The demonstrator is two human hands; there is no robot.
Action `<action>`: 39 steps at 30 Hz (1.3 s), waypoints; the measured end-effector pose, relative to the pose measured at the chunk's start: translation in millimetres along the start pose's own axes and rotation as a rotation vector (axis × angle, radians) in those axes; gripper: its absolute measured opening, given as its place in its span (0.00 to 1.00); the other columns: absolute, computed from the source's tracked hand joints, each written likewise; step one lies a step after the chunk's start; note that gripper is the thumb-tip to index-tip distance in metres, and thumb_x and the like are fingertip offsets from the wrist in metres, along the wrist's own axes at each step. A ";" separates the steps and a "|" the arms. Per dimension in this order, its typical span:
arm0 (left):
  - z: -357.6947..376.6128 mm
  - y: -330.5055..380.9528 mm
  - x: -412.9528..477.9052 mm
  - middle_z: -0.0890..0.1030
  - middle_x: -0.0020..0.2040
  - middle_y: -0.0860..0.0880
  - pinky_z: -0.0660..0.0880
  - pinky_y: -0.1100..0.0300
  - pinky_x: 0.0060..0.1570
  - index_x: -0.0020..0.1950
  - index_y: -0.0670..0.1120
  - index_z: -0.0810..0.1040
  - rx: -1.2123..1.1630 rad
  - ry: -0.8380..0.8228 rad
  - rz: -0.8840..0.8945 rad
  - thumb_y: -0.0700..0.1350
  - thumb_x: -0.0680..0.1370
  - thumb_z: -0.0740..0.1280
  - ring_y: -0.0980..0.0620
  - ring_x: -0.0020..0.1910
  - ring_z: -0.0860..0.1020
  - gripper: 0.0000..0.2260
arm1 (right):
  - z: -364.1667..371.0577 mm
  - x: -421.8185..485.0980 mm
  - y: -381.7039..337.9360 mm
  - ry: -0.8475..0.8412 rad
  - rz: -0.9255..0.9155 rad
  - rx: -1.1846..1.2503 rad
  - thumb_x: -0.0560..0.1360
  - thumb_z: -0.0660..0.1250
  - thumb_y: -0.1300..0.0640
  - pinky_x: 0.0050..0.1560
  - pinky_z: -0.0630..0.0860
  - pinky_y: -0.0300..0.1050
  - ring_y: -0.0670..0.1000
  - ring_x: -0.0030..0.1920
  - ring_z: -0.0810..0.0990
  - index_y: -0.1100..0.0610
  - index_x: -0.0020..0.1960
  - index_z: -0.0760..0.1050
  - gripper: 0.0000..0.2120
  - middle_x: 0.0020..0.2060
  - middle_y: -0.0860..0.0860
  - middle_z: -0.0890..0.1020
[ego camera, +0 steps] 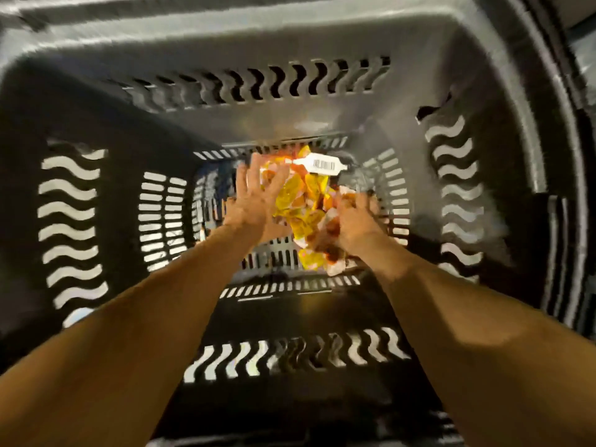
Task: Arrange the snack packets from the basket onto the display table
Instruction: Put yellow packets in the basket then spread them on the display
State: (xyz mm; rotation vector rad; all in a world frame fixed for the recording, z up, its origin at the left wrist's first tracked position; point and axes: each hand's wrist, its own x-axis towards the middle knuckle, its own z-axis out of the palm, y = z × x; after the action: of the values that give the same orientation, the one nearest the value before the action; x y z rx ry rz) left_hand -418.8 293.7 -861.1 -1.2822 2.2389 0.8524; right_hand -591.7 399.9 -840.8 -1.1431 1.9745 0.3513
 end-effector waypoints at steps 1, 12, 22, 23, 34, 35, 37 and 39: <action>5.3 1.0 5.8 0.36 0.79 0.44 0.57 0.31 0.70 0.78 0.63 0.42 0.021 -0.010 0.013 0.58 0.68 0.77 0.37 0.78 0.38 0.52 | 3.8 3.4 0.9 0.050 0.009 -0.048 0.77 0.68 0.51 0.70 0.60 0.53 0.63 0.73 0.58 0.52 0.76 0.61 0.30 0.73 0.58 0.59; -6.9 -8.1 -21.5 0.74 0.55 0.39 0.74 0.49 0.55 0.62 0.48 0.79 -0.315 0.384 -0.067 0.34 0.73 0.65 0.38 0.52 0.76 0.20 | -13.2 -7.4 5.1 0.244 0.106 0.271 0.72 0.73 0.49 0.49 0.77 0.45 0.57 0.54 0.82 0.51 0.58 0.81 0.15 0.53 0.53 0.84; -171.6 48.2 -205.2 0.77 0.50 0.43 0.64 0.68 0.43 0.58 0.44 0.82 -0.431 0.405 -0.145 0.39 0.76 0.69 0.46 0.49 0.76 0.11 | -151.3 -197.9 -24.3 0.268 0.092 0.627 0.65 0.74 0.58 0.40 0.77 0.43 0.50 0.39 0.82 0.49 0.33 0.75 0.08 0.30 0.45 0.80; -195.0 58.7 -228.6 0.78 0.49 0.45 0.65 0.70 0.42 0.57 0.45 0.83 -0.469 0.418 -0.133 0.41 0.76 0.70 0.49 0.47 0.77 0.10 | -174.4 -222.3 -27.7 0.286 0.073 0.649 0.66 0.74 0.59 0.39 0.74 0.42 0.49 0.37 0.80 0.49 0.31 0.73 0.12 0.28 0.44 0.78; -445.6 170.1 -460.0 0.78 0.30 0.56 0.81 0.58 0.31 0.40 0.50 0.84 -0.943 0.529 0.079 0.41 0.78 0.70 0.64 0.31 0.76 0.08 | -391.5 -480.2 -74.8 0.494 -0.149 0.792 0.63 0.73 0.50 0.35 0.78 0.49 0.42 0.29 0.76 0.54 0.37 0.79 0.08 0.28 0.48 0.80; -476.8 179.6 -485.8 0.76 0.28 0.55 0.79 0.59 0.29 0.37 0.47 0.81 -0.940 0.560 0.124 0.42 0.78 0.70 0.64 0.30 0.74 0.09 | -417.6 -510.9 -83.3 0.563 -0.165 0.800 0.64 0.74 0.53 0.35 0.77 0.48 0.38 0.28 0.74 0.53 0.36 0.79 0.05 0.27 0.46 0.80; -500.8 186.0 -503.4 0.71 0.25 0.56 0.73 0.66 0.27 0.32 0.49 0.75 -0.927 0.611 0.155 0.42 0.77 0.71 0.65 0.29 0.69 0.14 | -440.2 -536.4 -88.1 0.610 -0.177 0.815 0.65 0.76 0.57 0.38 0.77 0.48 0.39 0.30 0.74 0.54 0.38 0.80 0.05 0.29 0.46 0.81; -534.3 193.4 -527.0 0.73 0.27 0.58 0.70 0.67 0.29 0.32 0.54 0.75 -0.935 0.700 0.152 0.40 0.76 0.71 0.63 0.30 0.68 0.15 | -473.0 -574.0 -96.9 0.696 -0.225 0.816 0.66 0.77 0.59 0.39 0.75 0.47 0.44 0.33 0.74 0.57 0.39 0.79 0.07 0.31 0.49 0.81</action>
State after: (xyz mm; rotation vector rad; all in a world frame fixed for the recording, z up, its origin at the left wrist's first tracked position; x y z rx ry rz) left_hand -361.6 324.2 -88.8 -2.0749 2.5418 1.8870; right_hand -601.3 412.1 -90.9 -0.9640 2.1675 -1.0146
